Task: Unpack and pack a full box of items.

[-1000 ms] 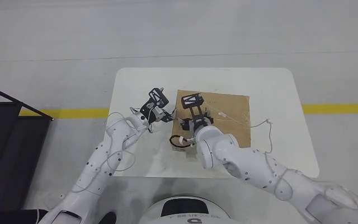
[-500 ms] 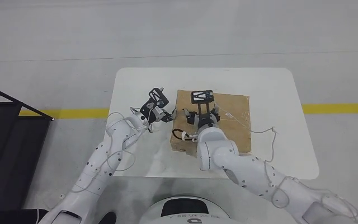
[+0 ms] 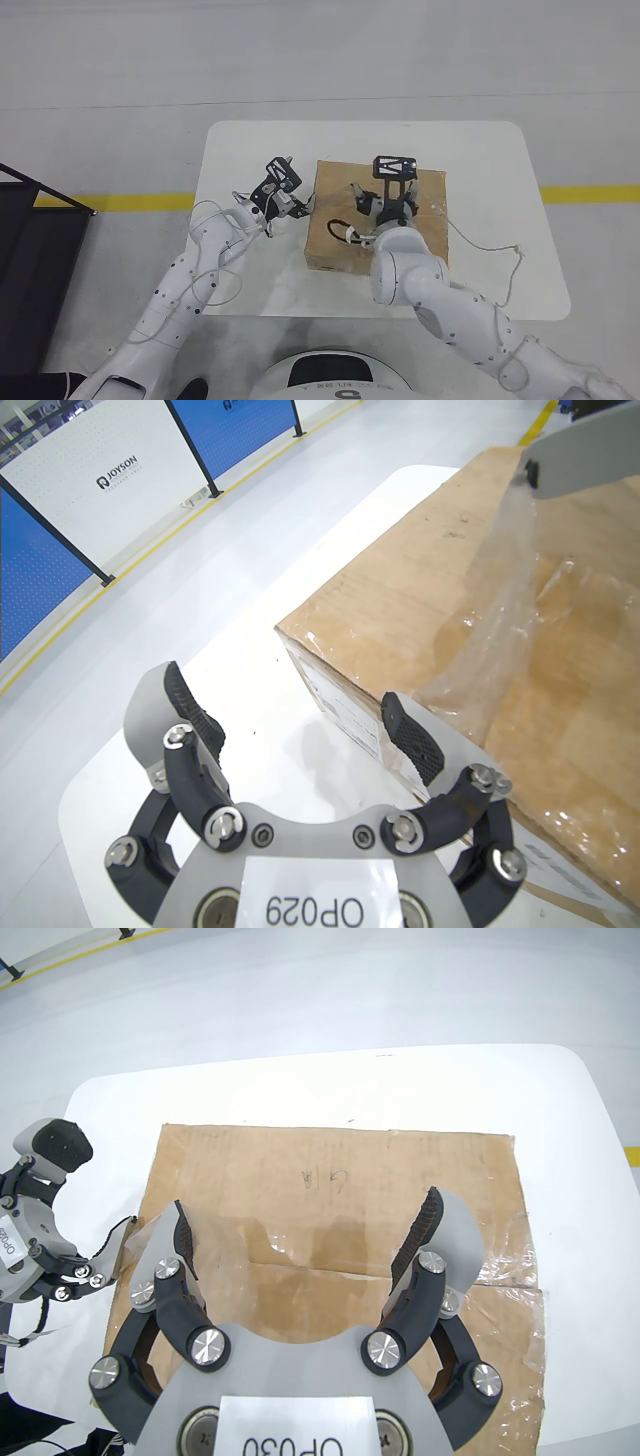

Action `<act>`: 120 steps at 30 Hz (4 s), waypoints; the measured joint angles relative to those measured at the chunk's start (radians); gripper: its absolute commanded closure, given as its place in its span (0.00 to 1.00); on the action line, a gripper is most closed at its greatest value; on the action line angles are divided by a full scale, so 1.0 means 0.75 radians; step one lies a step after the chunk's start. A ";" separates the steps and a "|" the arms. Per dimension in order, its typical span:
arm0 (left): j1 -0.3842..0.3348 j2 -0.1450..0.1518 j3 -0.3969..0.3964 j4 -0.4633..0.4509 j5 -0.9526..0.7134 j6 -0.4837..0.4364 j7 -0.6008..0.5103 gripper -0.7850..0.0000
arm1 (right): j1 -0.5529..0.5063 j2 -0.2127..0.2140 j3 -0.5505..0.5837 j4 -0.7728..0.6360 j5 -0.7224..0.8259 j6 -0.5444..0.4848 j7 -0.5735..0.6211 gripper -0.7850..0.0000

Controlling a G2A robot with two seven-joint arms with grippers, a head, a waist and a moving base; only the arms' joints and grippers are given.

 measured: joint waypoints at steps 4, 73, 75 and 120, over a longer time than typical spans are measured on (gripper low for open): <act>0.000 0.000 0.000 0.000 0.000 0.000 0.000 0.00 | -0.086 0.001 0.096 -0.056 -0.002 0.026 -0.027 0.00; 0.000 0.000 0.000 0.000 0.000 0.000 0.000 0.00 | -0.623 -0.227 1.009 -0.246 0.163 -0.091 0.091 0.00; 0.000 0.000 0.000 0.000 0.000 0.000 0.000 0.00 | -0.647 -0.231 1.083 -0.242 0.234 -0.081 0.080 0.00; 0.000 0.000 0.000 0.000 0.000 0.000 0.000 0.00 | -0.519 -0.213 1.488 0.162 1.334 -0.627 0.362 0.62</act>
